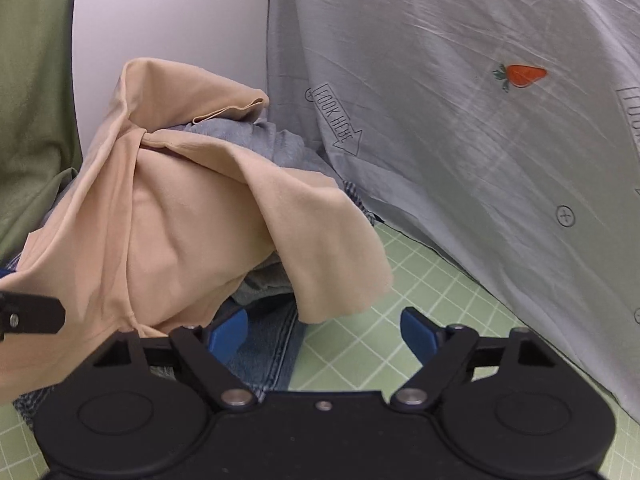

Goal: Fold clothes
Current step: 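Grasp the beige shirt with both grippers and lift it off the pile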

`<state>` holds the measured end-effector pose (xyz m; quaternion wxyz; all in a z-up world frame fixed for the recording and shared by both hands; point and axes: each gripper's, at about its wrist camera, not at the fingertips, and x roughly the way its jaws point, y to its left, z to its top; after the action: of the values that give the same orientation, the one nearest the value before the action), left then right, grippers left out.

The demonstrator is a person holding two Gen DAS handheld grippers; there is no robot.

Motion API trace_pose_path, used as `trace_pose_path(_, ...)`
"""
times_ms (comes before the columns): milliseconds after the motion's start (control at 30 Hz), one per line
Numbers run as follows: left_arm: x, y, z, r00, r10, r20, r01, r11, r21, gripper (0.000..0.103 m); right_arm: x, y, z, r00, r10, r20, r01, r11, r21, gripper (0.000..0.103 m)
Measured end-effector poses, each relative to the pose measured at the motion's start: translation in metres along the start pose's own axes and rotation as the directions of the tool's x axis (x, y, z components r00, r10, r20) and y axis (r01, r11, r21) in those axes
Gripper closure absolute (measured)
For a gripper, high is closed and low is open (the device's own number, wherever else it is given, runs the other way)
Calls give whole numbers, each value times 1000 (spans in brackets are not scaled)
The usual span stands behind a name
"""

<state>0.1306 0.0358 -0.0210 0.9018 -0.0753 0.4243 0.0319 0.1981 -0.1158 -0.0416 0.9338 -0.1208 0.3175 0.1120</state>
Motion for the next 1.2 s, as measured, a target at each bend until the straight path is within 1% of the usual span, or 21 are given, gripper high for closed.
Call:
trace_pose_path(33,5,3,0,1000,3,-13,-3,1000,-8,63,10,5,3,1000,-7,-3,7,1000,-14,19)
trace_pose_path(100,14,8,0,999,6,-40,-7,1000,-23,77,26,11,9,999,-47,-5,46,998,-31,19)
trace_pose_path(133,18,10,0,999,6,-49,-7,1000,-26,80,33,13,12,997,-72,-6,72,997,-32,21)
trace_pose_path(167,21,12,1,998,6,-57,-7,1000,-30,86,38,11,14,996,-89,-5,89,996,-23,27)
trace_pose_path(200,22,13,1,998,5,-59,-6,1000,-28,89,42,10,16,994,-105,-4,105,994,-13,32)
trace_pose_path(233,22,13,0,998,4,-57,-5,1000,-23,90,46,7,18,995,-104,-9,104,995,-2,50)
trace_pose_path(267,22,12,-1,999,2,-54,-3,1000,-16,94,47,2,17,997,-77,-7,78,997,19,77)
trace_pose_path(300,22,11,-2,999,2,-52,-3,1000,-11,96,48,-4,17,999,-51,-4,51,998,40,91)
trace_pose_path(333,20,9,-3,999,6,-49,-6,1000,-3,96,48,-9,17,1000,-26,-1,26,998,61,95)
trace_pose_path(433,10,-1,-7,1000,15,-24,-15,999,35,99,31,-24,6,997,-52,58,47,995,91,95)
trace_pose_path(533,-5,-15,-11,1000,8,1,-8,998,66,100,4,-47,-15,990,-107,88,94,985,144,96)
trace_pose_path(600,-18,-32,-16,1000,-17,11,16,996,93,100,-21,-66,-35,980,-173,93,154,972,180,96)
trace_pose_path(667,-33,-58,-25,998,-50,23,46,990,136,100,-52,-86,-63,965,-245,92,223,954,203,96)
trace_pose_path(767,-54,-103,-47,992,-120,26,111,970,218,99,-114,-129,-118,920,-388,51,362,894,263,96)
trace_pose_path(867,-68,-152,-84,982,-188,-29,188,940,285,98,-182,-181,-191,842,-537,-58,521,780,347,96)
trace_pose_path(900,-71,-167,-99,976,-210,-59,218,930,297,97,-201,-195,-219,827,-551,-115,551,751,364,96)
trace_pose_path(967,-79,-198,-139,955,-257,-151,292,907,304,94,-239,-222,-274,790,-569,-228,610,690,390,96)
trace_pose_path(1033,-88,-223,-179,925,-283,-252,354,884,306,92,-276,-250,-330,745,-574,-339,667,625,407,96)
trace_pose_path(1133,-102,-255,-226,919,-247,-308,351,867,354,92,-318,-265,-395,752,-495,-435,656,623,427,94)
trace_pose_path(1167,-105,-260,-232,924,-235,-302,337,874,351,91,-332,-269,-416,753,-466,-464,652,622,434,92)
trace_pose_path(1200,-109,-264,-237,930,-224,-291,320,883,343,86,-341,-270,-427,763,-446,-467,639,626,446,91)
